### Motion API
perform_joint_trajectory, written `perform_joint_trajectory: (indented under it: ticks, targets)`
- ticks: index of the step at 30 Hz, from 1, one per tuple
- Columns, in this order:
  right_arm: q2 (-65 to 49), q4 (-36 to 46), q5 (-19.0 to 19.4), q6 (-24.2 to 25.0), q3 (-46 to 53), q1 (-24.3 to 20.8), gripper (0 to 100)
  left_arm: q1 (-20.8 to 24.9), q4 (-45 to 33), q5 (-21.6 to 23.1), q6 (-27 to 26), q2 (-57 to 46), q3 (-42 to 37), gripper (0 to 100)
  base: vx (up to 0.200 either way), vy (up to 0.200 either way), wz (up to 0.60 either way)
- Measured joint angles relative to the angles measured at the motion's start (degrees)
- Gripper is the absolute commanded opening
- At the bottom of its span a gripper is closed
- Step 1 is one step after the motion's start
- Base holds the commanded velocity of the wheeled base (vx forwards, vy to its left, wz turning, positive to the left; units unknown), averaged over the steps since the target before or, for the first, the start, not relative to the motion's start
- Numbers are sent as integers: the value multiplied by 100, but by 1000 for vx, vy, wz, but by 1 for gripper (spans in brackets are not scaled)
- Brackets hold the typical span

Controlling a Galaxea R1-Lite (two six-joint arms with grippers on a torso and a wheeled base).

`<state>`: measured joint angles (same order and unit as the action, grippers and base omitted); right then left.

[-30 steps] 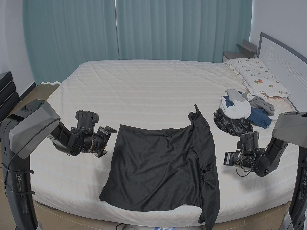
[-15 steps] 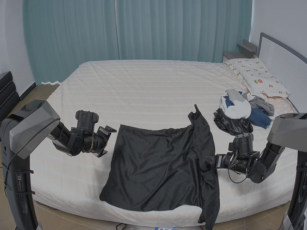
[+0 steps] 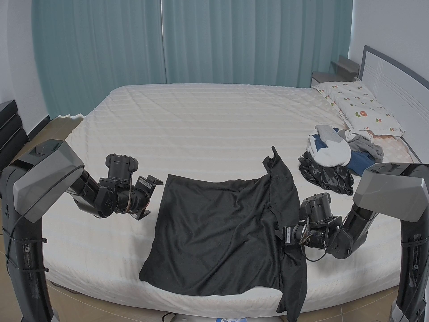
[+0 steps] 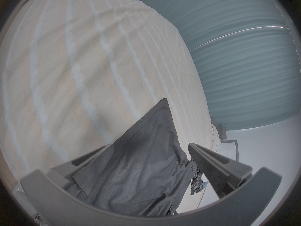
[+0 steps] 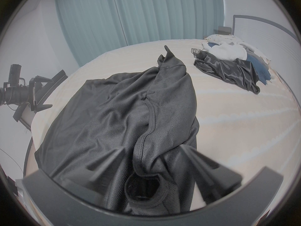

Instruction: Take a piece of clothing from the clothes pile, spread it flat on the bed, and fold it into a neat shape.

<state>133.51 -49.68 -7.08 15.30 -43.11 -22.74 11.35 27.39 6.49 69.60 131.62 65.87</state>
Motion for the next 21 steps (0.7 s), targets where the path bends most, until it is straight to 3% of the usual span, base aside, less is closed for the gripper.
perform_joint_trajectory:
  ticks: [9,21]
  targets:
    - [-101,-158,9,66,78,295,0,0,2,0,0,5,0,100,0,0,0]
    - [-200,-255,238,82,110,1464,0,-2,0,2,0,5,-2,100,0,0,0]
